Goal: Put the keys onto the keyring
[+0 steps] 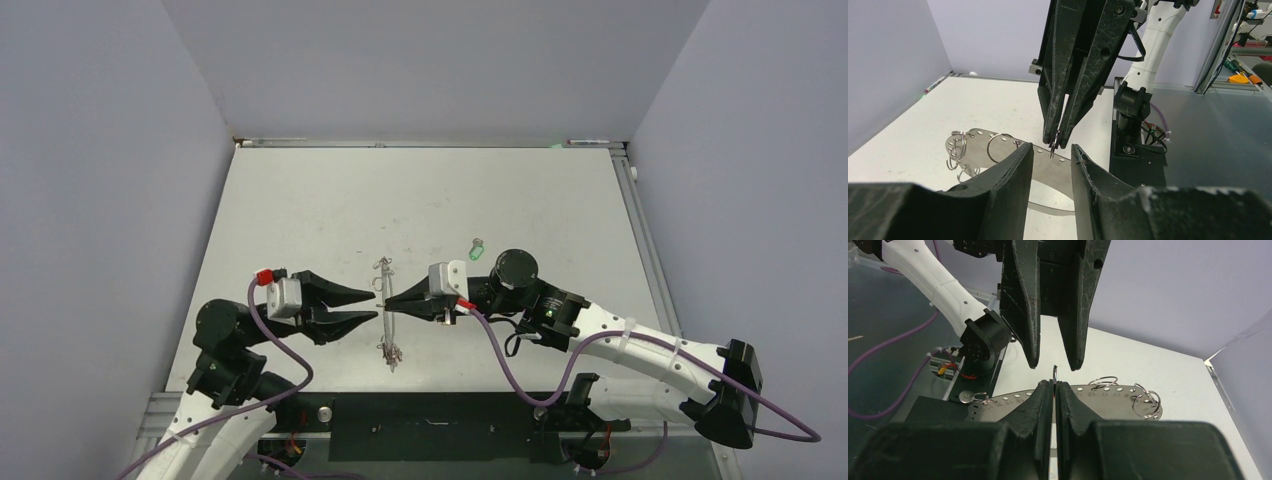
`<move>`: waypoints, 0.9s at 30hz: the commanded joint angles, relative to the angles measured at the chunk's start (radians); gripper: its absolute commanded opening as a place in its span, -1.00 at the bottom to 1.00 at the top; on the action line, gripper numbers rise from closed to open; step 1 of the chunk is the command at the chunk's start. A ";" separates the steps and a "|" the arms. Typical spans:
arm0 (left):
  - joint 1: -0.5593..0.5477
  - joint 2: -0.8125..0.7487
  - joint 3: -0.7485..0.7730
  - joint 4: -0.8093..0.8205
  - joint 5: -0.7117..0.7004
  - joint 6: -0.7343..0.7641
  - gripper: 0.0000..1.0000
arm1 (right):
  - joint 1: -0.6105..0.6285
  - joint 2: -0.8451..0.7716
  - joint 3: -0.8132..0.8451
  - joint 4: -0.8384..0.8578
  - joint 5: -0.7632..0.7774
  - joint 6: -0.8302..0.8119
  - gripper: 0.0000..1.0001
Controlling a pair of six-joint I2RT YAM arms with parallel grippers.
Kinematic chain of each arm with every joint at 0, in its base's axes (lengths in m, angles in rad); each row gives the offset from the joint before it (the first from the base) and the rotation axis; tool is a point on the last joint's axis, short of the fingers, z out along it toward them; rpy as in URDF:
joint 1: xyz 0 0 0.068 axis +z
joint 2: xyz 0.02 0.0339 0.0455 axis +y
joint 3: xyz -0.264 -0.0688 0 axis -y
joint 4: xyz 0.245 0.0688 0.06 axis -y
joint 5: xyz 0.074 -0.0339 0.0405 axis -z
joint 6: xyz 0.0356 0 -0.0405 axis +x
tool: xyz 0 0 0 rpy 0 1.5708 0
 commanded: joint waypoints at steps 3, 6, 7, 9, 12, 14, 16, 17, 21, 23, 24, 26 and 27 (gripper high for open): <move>-0.004 0.036 0.002 0.056 0.026 -0.028 -0.39 | 0.005 -0.022 0.034 0.136 -0.036 0.018 -0.89; -0.004 0.042 0.001 0.056 0.027 -0.028 -0.40 | 0.005 -0.022 0.031 0.154 -0.039 0.027 -0.89; -0.004 0.042 0.001 0.057 0.028 -0.028 -0.41 | 0.004 -0.022 0.031 0.156 -0.041 0.029 -0.89; -0.004 0.043 -0.001 0.066 0.036 -0.028 -0.47 | 0.005 -0.020 0.032 0.159 -0.046 0.032 -0.90; -0.005 0.042 -0.009 0.093 0.048 -0.040 -0.50 | 0.005 -0.012 0.030 0.169 -0.051 0.039 -0.89; -0.005 0.041 -0.011 0.103 0.049 -0.043 -0.50 | 0.005 -0.007 0.029 0.176 -0.055 0.043 -0.89; -0.006 0.040 -0.014 0.111 0.051 -0.047 -0.51 | 0.004 -0.002 0.029 0.180 -0.057 0.044 -0.89; -0.006 0.039 -0.017 0.116 0.053 -0.049 -0.51 | 0.005 0.000 0.029 0.182 -0.057 0.046 -0.89; -0.006 0.042 -0.018 0.126 0.058 -0.053 -0.55 | 0.005 0.006 0.034 0.186 -0.062 0.049 -0.89; -0.006 0.043 -0.019 0.129 0.060 -0.057 -0.57 | 0.005 0.012 0.036 0.185 -0.066 0.049 -0.89; -0.006 0.043 -0.020 0.131 0.061 -0.058 -0.59 | 0.005 0.015 0.038 0.184 -0.068 0.049 -0.89; -0.006 0.043 -0.021 0.133 0.060 -0.059 -0.64 | 0.005 0.021 0.040 0.185 -0.074 0.051 -0.89; -0.006 0.045 -0.021 0.134 0.060 -0.059 -0.67 | 0.005 0.022 0.040 0.188 -0.077 0.054 -0.89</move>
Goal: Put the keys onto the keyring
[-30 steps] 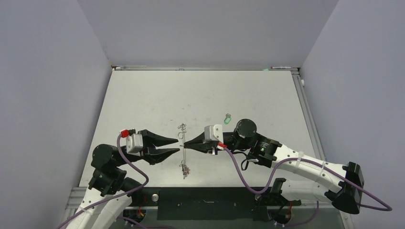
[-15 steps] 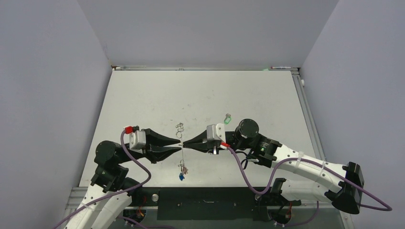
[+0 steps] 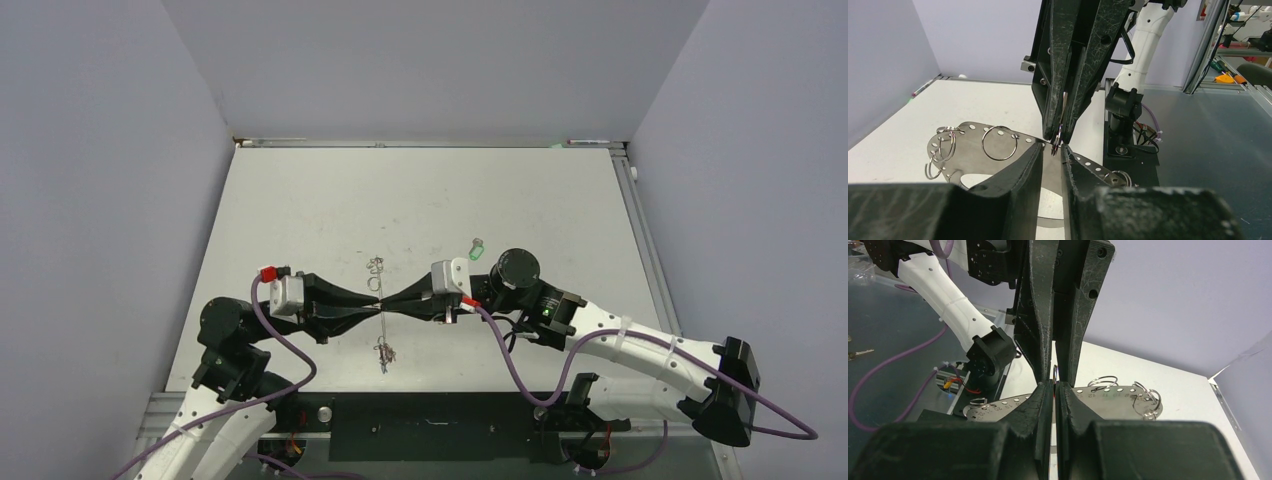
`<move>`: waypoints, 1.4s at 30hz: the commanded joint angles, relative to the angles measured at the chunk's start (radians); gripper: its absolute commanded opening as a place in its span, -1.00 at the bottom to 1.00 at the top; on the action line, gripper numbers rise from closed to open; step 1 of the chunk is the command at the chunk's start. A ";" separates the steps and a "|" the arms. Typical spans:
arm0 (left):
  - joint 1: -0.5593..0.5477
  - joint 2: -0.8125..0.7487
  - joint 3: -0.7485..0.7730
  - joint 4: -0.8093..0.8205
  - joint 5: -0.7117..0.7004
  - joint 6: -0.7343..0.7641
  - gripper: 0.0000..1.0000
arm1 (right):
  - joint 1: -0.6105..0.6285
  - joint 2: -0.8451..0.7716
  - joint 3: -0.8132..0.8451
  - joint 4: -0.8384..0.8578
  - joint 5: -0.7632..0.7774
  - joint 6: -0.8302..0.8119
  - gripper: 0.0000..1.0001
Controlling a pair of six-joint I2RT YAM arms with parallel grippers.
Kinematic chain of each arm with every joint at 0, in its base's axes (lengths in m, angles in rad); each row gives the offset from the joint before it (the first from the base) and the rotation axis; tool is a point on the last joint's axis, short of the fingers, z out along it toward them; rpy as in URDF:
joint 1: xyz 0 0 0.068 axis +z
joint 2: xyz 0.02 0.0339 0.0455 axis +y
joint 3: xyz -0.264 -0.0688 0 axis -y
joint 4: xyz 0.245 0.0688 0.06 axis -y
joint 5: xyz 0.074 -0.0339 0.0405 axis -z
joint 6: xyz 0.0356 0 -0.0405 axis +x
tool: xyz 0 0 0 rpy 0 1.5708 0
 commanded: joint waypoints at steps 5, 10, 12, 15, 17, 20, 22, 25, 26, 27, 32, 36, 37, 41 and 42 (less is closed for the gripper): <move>-0.005 0.004 0.019 0.033 0.007 0.000 -1.00 | 0.005 0.016 0.042 0.104 -0.050 0.017 -0.89; -0.005 -0.007 0.040 -0.028 -0.013 0.047 -1.00 | 0.005 0.007 0.036 0.105 -0.022 0.017 -0.89; -0.005 -0.020 0.038 -0.029 -0.022 0.058 -1.00 | 0.005 0.003 0.035 0.102 -0.002 0.018 -0.83; -0.005 -0.034 0.046 -0.067 -0.057 0.090 -1.00 | 0.004 -0.005 0.036 0.079 0.034 0.011 -0.29; -0.005 -0.037 0.051 -0.090 -0.075 0.110 -1.00 | 0.005 -0.026 0.023 0.079 0.086 0.011 -0.02; -0.005 -0.042 0.050 -0.103 -0.089 0.130 -1.00 | 0.005 -0.085 -0.010 0.084 0.212 0.014 0.20; -0.006 -0.048 0.047 -0.107 -0.099 0.138 -1.00 | 0.005 -0.140 -0.044 0.085 0.313 0.016 0.29; -0.009 -0.044 0.055 -0.141 -0.142 0.169 -1.00 | 0.003 -0.208 -0.083 0.079 0.465 0.042 0.44; -0.012 -0.037 0.065 -0.173 -0.163 0.189 -1.00 | 0.004 -0.229 -0.096 0.075 0.517 0.054 0.50; -0.015 -0.029 0.075 -0.202 -0.179 0.209 -1.00 | 0.002 -0.246 -0.109 0.071 0.567 0.073 0.58; -0.031 -0.045 0.072 -0.238 -0.258 0.245 -1.00 | -0.004 -0.309 -0.179 0.046 0.765 0.136 0.82; -0.042 -0.028 0.077 -0.267 -0.285 0.243 -1.00 | -0.014 -0.298 -0.191 0.029 0.823 0.164 0.82; -0.043 -0.024 0.079 -0.271 -0.293 0.243 -1.00 | -0.019 -0.287 -0.185 0.016 0.842 0.173 0.82; -0.048 -0.020 0.085 -0.291 -0.323 0.247 -1.00 | -0.079 -0.193 -0.113 -0.099 0.974 0.292 0.82; -0.048 -0.021 0.085 -0.292 -0.331 0.247 -1.00 | -0.107 -0.158 -0.088 -0.140 0.991 0.338 0.82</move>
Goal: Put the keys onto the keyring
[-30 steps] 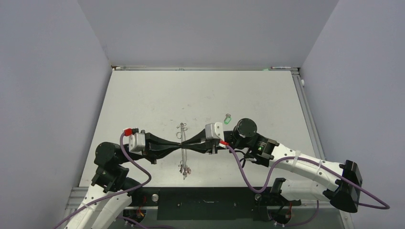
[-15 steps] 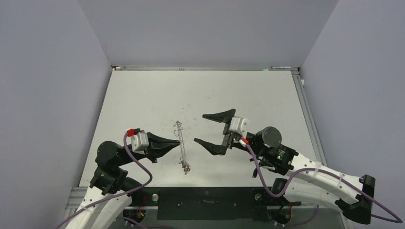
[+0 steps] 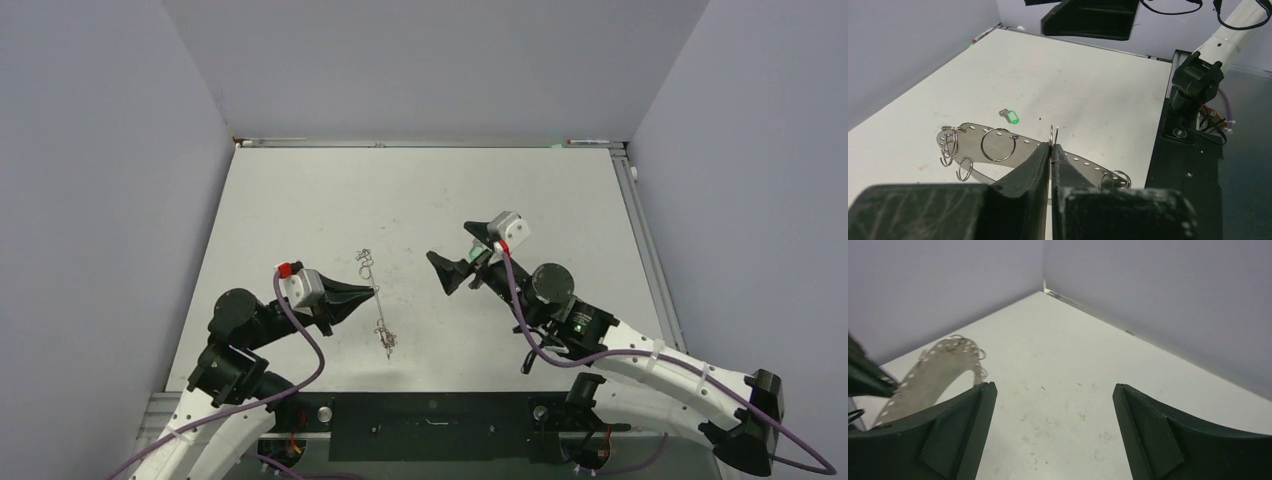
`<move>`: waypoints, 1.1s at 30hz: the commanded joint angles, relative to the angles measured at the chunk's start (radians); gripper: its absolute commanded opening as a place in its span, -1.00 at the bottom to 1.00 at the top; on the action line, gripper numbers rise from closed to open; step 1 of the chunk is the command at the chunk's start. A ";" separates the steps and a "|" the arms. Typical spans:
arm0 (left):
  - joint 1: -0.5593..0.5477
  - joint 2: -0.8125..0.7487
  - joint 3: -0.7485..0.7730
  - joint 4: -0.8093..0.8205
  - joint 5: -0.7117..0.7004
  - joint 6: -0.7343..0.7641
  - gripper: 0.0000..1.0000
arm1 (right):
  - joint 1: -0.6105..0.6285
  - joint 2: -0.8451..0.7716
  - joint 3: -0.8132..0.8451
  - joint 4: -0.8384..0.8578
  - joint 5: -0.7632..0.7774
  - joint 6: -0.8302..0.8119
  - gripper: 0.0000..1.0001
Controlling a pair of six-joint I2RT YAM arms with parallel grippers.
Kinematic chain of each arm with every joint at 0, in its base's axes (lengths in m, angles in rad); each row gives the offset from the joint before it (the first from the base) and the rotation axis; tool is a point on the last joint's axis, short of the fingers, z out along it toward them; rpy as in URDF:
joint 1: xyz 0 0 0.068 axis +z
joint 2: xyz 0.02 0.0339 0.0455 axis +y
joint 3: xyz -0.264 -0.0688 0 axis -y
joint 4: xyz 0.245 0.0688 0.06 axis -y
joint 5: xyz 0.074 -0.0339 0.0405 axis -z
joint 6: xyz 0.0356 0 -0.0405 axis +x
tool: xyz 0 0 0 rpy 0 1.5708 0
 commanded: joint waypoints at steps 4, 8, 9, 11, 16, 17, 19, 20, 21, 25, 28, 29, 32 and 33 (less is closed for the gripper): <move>-0.008 0.012 0.069 -0.016 -0.108 0.015 -1.00 | -0.182 0.214 0.162 -0.262 0.245 0.315 0.82; -0.007 0.026 0.075 -0.056 -0.236 0.029 -1.00 | -0.256 0.300 0.180 -0.305 0.258 0.396 0.82; -0.006 0.028 0.075 -0.062 -0.269 0.030 -1.00 | -0.274 0.328 0.189 -0.340 0.255 0.408 0.82; -0.006 0.026 0.075 -0.075 -0.318 0.033 -1.00 | -0.315 0.397 0.223 -0.387 0.254 0.440 0.82; -0.006 0.026 0.069 -0.078 -0.334 0.030 -1.00 | -0.422 0.602 0.328 -0.467 0.162 0.487 0.72; -0.005 0.026 0.070 -0.079 -0.334 0.031 -1.00 | -0.428 0.638 0.351 -0.477 0.158 0.482 0.72; -0.006 0.028 0.071 -0.080 -0.334 0.032 -1.00 | -0.431 0.713 0.397 -0.495 0.169 0.456 0.70; -0.006 0.027 0.071 -0.080 -0.334 0.032 -1.00 | -0.431 0.746 0.420 -0.504 0.181 0.442 0.69; -0.006 0.026 0.069 -0.080 -0.336 0.033 -1.00 | -0.433 0.778 0.447 -0.513 0.193 0.427 0.62; -0.007 0.018 0.060 -0.080 -0.378 0.031 -1.00 | -0.440 0.890 0.523 -0.554 0.204 0.374 0.35; -0.007 0.018 0.061 -0.085 -0.389 0.033 -1.00 | -0.441 0.966 0.585 -0.610 0.223 0.341 0.21; -0.006 0.016 0.062 -0.086 -0.389 0.035 -1.00 | -0.442 0.985 0.600 -0.625 0.234 0.333 0.19; -0.007 0.012 0.060 -0.086 -0.392 0.035 -1.00 | -0.443 1.016 0.611 -0.636 0.265 0.310 0.03; -0.007 0.012 0.060 -0.084 -0.392 0.036 -1.00 | -0.443 1.025 0.617 -0.642 0.268 0.300 0.00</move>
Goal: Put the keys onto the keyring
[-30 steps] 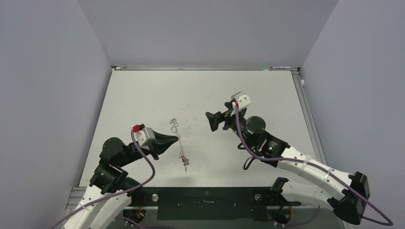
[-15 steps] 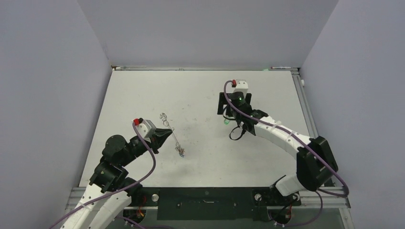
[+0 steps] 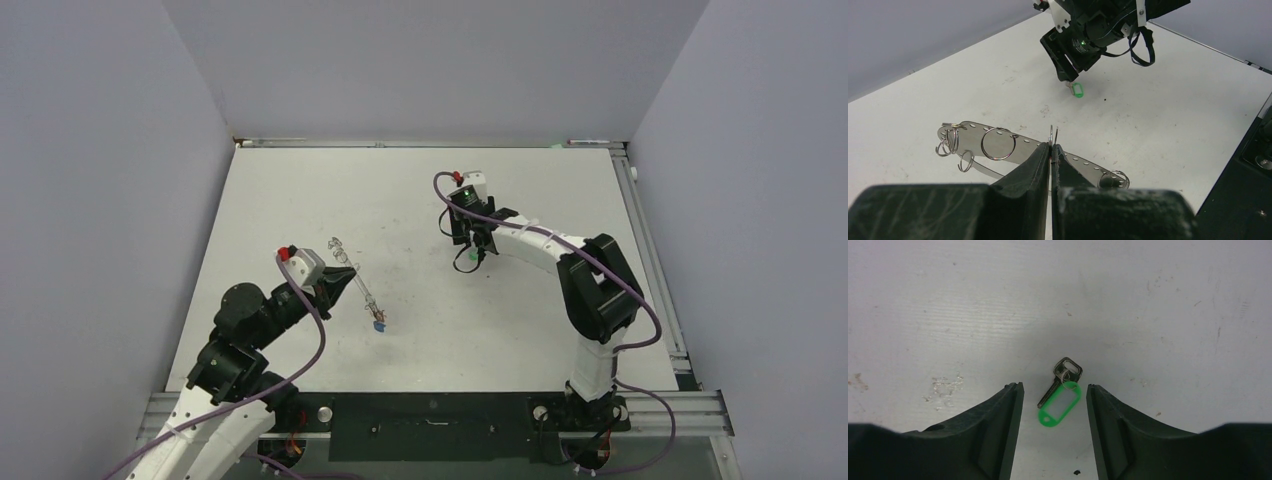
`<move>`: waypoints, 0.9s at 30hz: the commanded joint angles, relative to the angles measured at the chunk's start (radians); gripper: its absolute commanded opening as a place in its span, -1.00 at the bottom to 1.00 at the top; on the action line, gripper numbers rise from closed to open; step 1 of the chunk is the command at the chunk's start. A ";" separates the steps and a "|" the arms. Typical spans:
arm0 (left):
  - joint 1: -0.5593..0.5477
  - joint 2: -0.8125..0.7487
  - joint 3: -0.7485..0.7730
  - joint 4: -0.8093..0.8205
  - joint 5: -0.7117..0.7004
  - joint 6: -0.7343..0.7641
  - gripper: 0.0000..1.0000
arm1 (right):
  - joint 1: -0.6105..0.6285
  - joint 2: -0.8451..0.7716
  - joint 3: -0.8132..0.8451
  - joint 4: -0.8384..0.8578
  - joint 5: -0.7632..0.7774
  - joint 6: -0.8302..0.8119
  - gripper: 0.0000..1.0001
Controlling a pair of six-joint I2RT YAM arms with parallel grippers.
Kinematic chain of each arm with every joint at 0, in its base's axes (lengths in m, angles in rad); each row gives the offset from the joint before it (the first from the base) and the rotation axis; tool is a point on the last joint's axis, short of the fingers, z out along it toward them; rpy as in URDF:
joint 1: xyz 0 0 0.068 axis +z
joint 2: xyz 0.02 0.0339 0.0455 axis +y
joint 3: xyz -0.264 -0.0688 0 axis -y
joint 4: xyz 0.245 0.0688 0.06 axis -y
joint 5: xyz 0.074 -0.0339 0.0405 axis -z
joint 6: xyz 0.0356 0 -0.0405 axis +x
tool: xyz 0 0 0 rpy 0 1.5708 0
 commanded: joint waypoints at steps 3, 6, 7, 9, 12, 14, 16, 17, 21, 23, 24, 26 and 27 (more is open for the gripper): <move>-0.002 -0.014 0.037 0.046 -0.024 0.006 -1.00 | -0.008 0.051 0.071 -0.080 0.076 -0.066 -0.04; -0.002 -0.018 0.036 0.044 -0.025 0.007 -1.00 | -0.008 0.080 0.078 -0.084 0.083 -0.077 -0.07; -0.003 -0.019 0.036 0.045 -0.026 0.008 -1.00 | -0.008 0.088 0.078 -0.084 0.088 -0.078 -0.07; -0.003 -0.020 0.035 0.045 -0.027 0.009 -1.00 | -0.009 0.100 0.076 -0.075 0.088 -0.080 -0.13; -0.003 -0.020 0.034 0.045 -0.028 0.008 -1.00 | -0.011 0.112 0.081 -0.068 0.085 -0.084 -0.18; -0.004 -0.020 0.034 0.046 -0.026 0.008 -1.00 | -0.012 0.120 0.087 -0.068 0.088 -0.088 -0.25; -0.004 -0.020 0.034 0.046 -0.027 0.008 -1.00 | -0.012 0.130 0.092 -0.070 0.091 -0.091 -0.29; -0.003 -0.020 0.034 0.046 -0.026 0.008 -1.00 | -0.014 0.134 0.094 -0.070 0.090 -0.093 -0.30; -0.003 -0.020 0.034 0.047 -0.026 0.009 -1.00 | -0.014 0.156 0.099 -0.072 0.086 -0.096 -0.38; -0.003 -0.019 0.033 0.047 -0.024 0.008 -1.00 | -0.015 0.163 0.102 -0.074 0.082 -0.099 -0.46; -0.003 -0.018 0.033 0.047 -0.023 0.009 -1.00 | -0.017 0.164 0.102 -0.075 0.081 -0.100 -0.55; -0.003 -0.016 0.034 0.047 -0.026 0.010 -1.00 | -0.018 0.162 0.102 -0.074 0.076 -0.101 -0.77; -0.002 -0.014 0.034 0.047 -0.025 0.010 -1.00 | -0.019 0.160 0.101 -0.074 0.072 -0.100 -0.86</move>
